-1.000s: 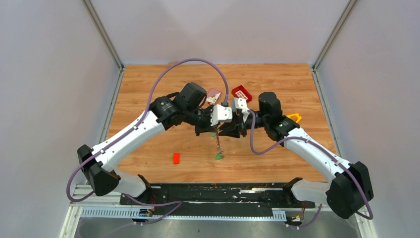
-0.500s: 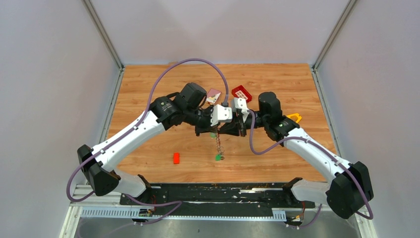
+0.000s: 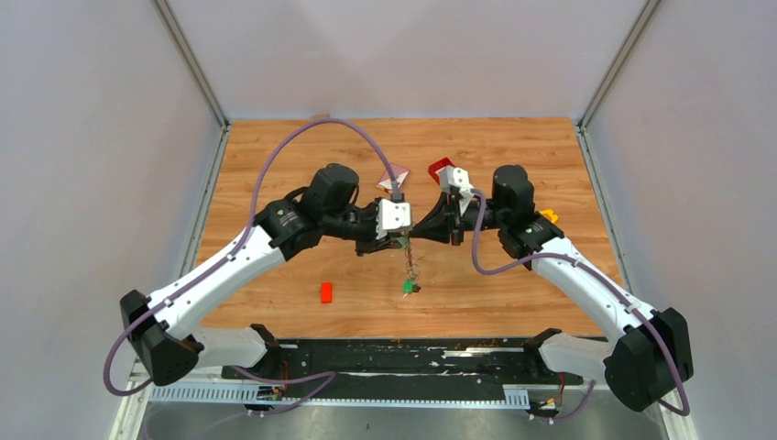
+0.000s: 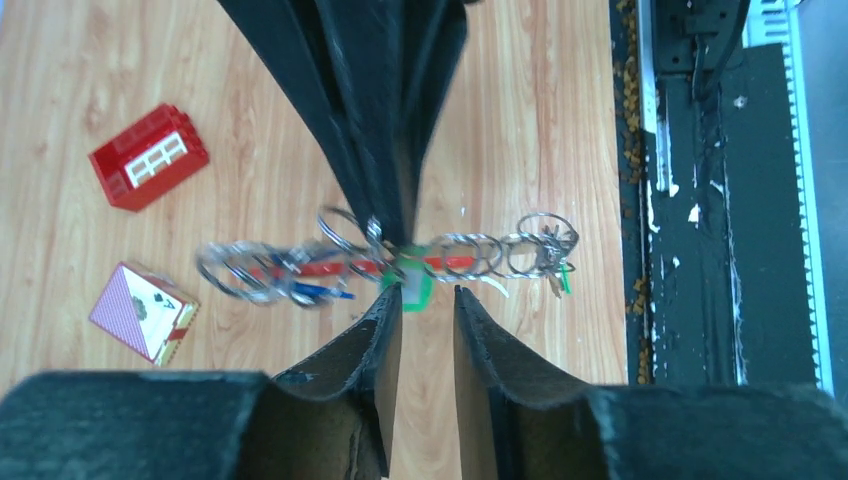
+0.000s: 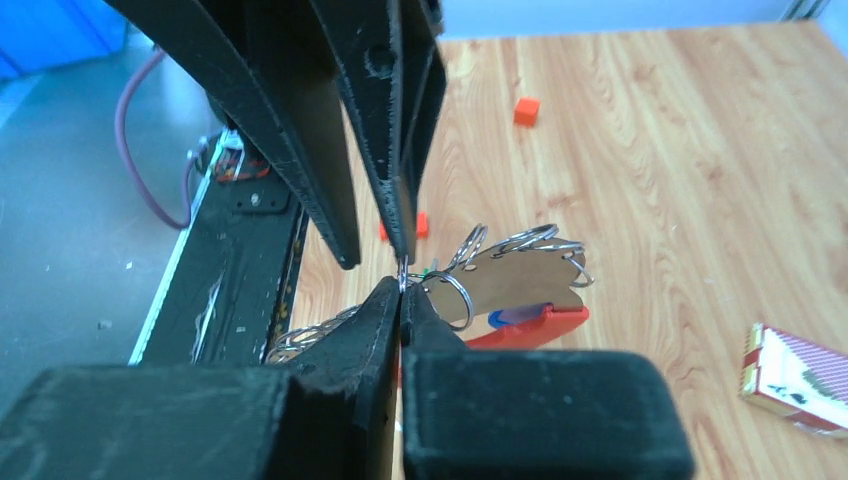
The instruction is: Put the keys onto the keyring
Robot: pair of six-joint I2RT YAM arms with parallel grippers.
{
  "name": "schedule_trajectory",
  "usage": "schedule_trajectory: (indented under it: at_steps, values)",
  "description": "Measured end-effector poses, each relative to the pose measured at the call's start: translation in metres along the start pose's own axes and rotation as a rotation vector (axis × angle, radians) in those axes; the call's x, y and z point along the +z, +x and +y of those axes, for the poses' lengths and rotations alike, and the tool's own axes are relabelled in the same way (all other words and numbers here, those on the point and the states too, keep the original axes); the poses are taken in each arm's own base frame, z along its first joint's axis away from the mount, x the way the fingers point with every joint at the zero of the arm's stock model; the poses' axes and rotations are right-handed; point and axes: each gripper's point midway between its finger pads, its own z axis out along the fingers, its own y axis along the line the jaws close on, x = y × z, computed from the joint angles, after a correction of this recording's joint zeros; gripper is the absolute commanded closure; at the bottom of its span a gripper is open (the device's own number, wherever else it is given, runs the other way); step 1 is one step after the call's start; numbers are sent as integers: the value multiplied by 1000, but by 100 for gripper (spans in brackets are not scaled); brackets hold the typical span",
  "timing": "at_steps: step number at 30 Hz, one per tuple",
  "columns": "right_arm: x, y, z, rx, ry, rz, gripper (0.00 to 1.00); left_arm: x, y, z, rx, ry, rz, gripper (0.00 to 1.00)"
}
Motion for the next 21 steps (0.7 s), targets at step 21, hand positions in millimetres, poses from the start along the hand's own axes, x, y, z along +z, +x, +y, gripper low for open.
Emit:
schedule_trajectory:
  at_steps: [21]
  values:
    - [-11, -43, -1, 17, -3, -132, 100, -13, -34, 15, 31, -94, -296, 71]
